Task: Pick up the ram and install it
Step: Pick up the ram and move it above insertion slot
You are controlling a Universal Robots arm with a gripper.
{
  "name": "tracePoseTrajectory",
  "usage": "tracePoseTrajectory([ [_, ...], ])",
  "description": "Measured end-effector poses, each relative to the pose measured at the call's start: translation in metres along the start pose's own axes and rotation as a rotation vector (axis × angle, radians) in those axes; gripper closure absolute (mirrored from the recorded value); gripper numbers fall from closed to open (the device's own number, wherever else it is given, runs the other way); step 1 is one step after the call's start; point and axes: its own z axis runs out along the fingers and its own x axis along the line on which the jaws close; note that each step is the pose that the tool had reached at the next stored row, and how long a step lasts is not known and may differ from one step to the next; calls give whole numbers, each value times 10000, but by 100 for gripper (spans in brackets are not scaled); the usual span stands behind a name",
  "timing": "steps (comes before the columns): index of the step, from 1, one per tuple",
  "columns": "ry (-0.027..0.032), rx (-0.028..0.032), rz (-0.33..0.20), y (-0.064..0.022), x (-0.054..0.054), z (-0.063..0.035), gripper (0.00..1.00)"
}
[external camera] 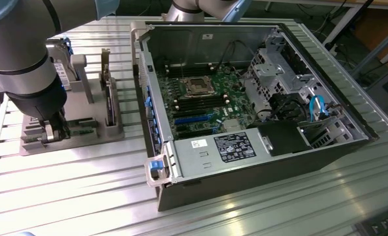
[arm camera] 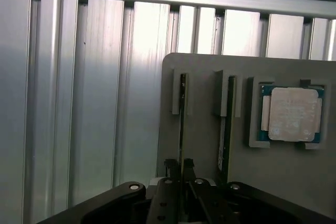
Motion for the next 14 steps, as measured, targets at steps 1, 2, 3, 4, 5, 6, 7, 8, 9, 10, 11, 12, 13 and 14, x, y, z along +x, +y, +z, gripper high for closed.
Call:
tracePoseTrajectory([
  [1,-4,-6,0,0,0,-36,86],
  [2,-11,-13,1,2,-1,-83,86],
  [3,-16,-16,0,2,-2,-122,86],
  [4,-20,-20,0,2,-2,-159,86],
  [5,-23,-25,0,3,-2,-195,86],
  [6,-25,-29,0,3,-3,-228,86],
  [7,-26,-33,0,4,-3,-247,86],
  [8,-28,-36,0,4,-3,-270,86],
  [9,-30,-40,0,5,-4,-305,86],
  [10,-30,-44,0,5,-4,-329,86],
  [11,-31,-45,0,5,-4,-349,86],
  [12,-32,-49,0,6,-5,-387,86],
  [13,-32,-53,0,6,-5,-418,86],
  [14,-32,-57,0,7,-5,-448,86],
])
